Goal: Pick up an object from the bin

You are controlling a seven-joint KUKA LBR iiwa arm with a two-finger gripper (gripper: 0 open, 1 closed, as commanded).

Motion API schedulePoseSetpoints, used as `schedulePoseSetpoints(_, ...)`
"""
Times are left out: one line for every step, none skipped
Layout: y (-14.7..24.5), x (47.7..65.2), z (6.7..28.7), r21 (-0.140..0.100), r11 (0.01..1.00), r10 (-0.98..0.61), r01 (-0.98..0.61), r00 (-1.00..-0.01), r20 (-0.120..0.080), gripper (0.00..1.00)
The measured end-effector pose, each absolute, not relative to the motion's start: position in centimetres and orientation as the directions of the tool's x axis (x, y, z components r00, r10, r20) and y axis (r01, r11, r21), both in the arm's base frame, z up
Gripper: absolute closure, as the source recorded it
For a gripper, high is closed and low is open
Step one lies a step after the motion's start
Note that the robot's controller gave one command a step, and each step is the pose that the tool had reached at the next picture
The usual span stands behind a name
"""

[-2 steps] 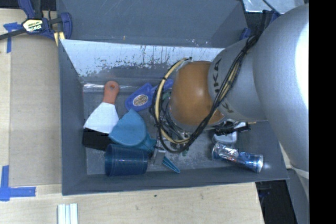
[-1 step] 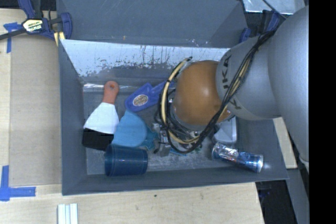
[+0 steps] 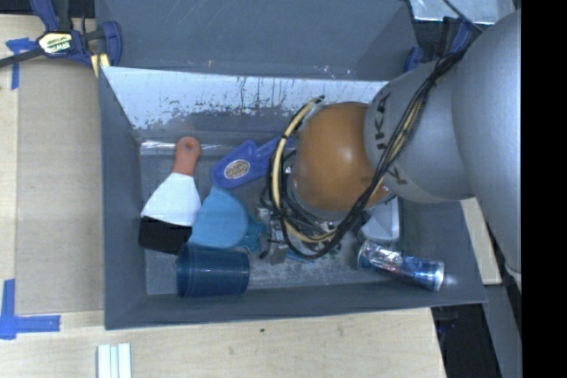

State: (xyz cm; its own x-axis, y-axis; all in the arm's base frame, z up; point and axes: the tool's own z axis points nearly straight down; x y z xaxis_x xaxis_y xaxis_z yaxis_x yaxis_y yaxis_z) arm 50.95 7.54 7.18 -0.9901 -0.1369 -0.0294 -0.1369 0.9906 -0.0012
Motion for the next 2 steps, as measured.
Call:
schedulePoseSetpoints(8.4,50.1,17.4,-0.002,0.989,-0.149,-0.149,-0.988,-0.026,1.0)
schedulePoseSetpoints(8.8,50.5,20.2,-0.003,0.985,-0.173,-0.173,-0.985,-0.027,1.0)
